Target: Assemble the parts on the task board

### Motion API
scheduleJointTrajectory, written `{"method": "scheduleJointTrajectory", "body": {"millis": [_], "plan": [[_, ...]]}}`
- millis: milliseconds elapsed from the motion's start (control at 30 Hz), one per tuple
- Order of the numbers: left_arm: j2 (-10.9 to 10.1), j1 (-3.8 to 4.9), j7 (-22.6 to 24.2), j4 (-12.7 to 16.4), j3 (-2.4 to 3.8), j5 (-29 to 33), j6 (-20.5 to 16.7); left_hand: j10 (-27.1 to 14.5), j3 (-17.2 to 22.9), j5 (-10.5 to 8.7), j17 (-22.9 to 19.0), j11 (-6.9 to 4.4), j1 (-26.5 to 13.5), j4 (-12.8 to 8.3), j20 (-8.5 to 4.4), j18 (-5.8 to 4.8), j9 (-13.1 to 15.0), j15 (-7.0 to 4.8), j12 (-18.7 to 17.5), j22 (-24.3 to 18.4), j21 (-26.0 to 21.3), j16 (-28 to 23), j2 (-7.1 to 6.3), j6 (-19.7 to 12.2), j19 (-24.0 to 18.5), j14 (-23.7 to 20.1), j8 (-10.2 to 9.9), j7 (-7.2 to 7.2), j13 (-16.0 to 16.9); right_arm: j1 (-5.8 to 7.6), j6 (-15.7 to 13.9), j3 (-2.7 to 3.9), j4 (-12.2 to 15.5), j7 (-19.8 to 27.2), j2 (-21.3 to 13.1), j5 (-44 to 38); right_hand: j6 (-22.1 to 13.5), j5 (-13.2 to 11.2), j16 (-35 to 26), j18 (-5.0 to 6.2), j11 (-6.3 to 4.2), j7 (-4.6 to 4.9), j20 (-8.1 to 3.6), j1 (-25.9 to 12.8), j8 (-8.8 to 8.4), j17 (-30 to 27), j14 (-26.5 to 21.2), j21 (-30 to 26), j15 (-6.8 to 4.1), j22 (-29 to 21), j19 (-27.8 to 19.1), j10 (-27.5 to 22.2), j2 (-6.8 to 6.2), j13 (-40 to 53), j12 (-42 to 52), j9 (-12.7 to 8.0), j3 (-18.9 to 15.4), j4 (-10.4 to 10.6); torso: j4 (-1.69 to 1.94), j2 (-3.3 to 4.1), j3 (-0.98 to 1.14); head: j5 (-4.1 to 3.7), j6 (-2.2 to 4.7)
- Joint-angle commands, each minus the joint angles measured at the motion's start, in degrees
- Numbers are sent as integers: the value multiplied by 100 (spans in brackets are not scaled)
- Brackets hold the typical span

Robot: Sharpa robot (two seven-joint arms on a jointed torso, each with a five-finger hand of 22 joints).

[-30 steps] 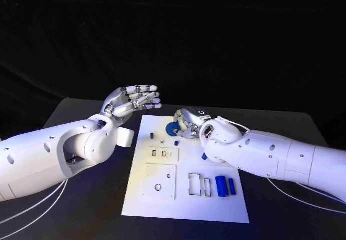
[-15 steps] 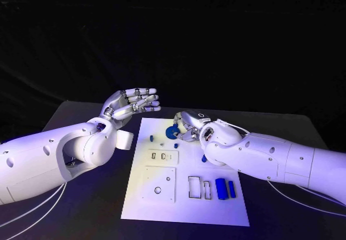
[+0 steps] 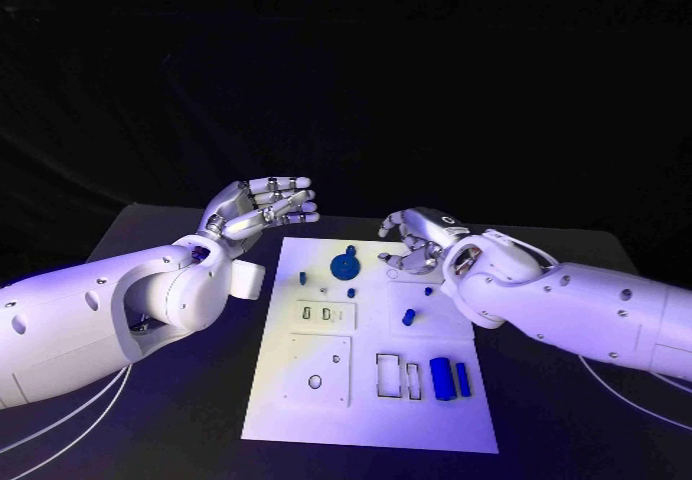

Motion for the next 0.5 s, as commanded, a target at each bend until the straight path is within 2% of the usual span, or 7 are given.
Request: {"method": "scheduleJointTrajectory", "body": {"millis": [33,200,367,500], "plan": [[-5,7,48,2,6,8,96,29,32,-3,7,19,-22,3,6,27,-7,15,-24,-7,9,-18,-17,19,24,-24,-26,232,-5,80,319,2,147,1070,-357,1320,57,-36,-40,-10,31,7,15,121,-85,885,457,-65,21,703,-60,-6,52,717,-71,-17,57,-132,-64,-43,9,15,-14],[-9,6,53,-13,6,8,112,29,32,-3,7,19,-22,3,6,27,-7,15,-24,-7,9,-18,-17,19,24,-24,-26,232,-5,147,649,3,163,1553,-880,1784,131,19,-72,29,-2,-40,1,205,-238,790,431,-187,-3,581,-176,-106,-62,614,-171,-59,86,-299,-108,-70,38,-13,-11],[-8,6,54,-26,6,8,122,31,34,-4,9,18,-27,0,6,27,-7,15,-24,-8,9,-19,-20,20,24,-24,-26,230,-4,149,823,1,-44,1669,-1076,1882,176,46,-78,38,-29,-69,-21,215,-314,783,428,-220,-27,553,-203,-148,-142,572,-213,-75,54,-371,-143,-85,60,-67,-25],[1,5,55,-35,5,8,131,31,34,-4,9,18,-27,0,6,27,-7,15,-24,-8,9,-19,-20,20,24,-24,-26,230,-4,88,954,-2,-280,1705,-1149,1831,180,55,-80,40,-36,-75,-29,222,-350,781,427,-231,-34,546,-210,-158,-170,562,-223,-83,32,-401,-167,-86,83,-119,-26]]}}
